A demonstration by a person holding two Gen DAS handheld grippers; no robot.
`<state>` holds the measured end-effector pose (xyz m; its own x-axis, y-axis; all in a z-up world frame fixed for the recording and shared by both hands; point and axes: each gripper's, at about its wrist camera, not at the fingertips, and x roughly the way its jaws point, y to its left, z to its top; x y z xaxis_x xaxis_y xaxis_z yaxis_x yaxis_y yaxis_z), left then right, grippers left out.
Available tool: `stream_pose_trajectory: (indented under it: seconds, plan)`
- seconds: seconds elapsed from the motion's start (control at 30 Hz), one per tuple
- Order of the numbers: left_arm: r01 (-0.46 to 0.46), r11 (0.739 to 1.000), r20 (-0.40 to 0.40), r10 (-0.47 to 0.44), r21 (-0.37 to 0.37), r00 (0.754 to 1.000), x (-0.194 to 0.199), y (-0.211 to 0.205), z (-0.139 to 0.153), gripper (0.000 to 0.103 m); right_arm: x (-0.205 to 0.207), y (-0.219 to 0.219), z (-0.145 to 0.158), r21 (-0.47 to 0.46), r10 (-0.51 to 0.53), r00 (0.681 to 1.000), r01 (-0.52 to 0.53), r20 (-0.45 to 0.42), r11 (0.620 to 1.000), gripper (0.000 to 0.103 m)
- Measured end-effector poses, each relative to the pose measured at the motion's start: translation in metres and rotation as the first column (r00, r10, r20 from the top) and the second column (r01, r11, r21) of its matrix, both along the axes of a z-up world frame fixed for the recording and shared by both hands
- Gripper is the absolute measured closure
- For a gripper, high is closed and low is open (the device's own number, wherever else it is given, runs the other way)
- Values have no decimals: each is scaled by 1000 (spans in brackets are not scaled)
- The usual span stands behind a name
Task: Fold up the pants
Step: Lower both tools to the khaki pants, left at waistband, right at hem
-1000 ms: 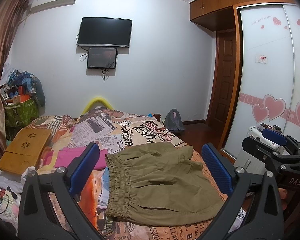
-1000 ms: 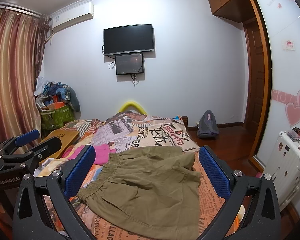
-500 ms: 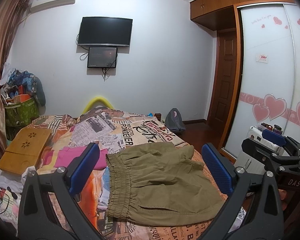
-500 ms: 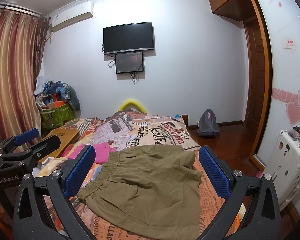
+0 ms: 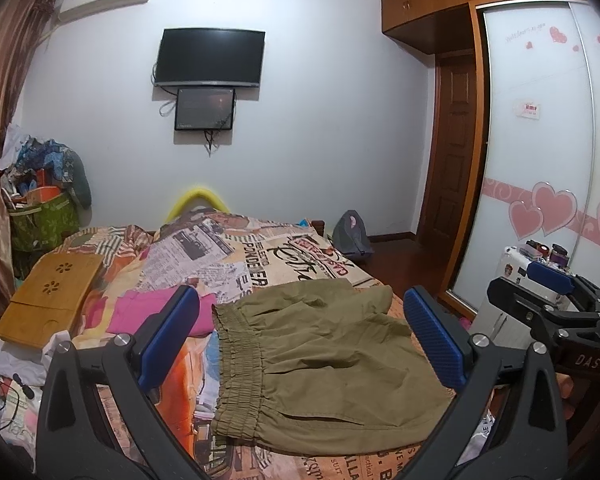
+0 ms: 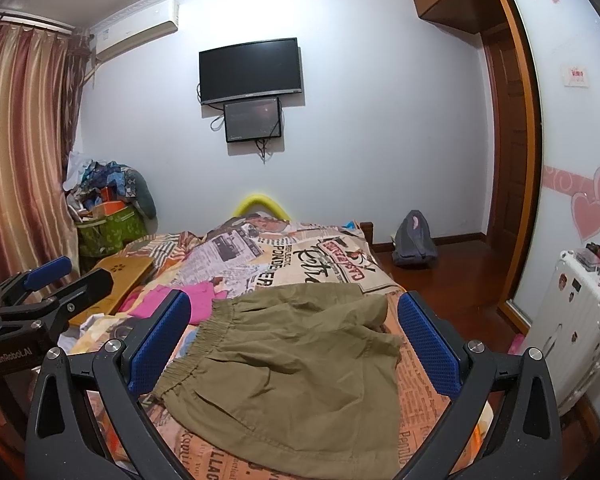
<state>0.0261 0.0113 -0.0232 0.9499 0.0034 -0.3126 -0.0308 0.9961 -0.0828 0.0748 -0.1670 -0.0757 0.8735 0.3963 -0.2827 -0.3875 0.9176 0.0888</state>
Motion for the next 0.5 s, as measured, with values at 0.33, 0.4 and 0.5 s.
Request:
stream_pose_trajectory:
  seconds: [0.33,0.4,0.5]
  plan:
    - [-47,997,-112,54,69,992,74,28,-26,0,64,-26,-33,-115,-99,992,90,-78,989,0]
    - [-57,996,-144,67,76,987,96,37,-32,0,87,-34,-41,-169,-136,987,120,-85,978,0]
    - [-62,996,-201,75,69,977,132,54,-43,0,110,-39,-46,-212,-154,984,132,-93,968,0]
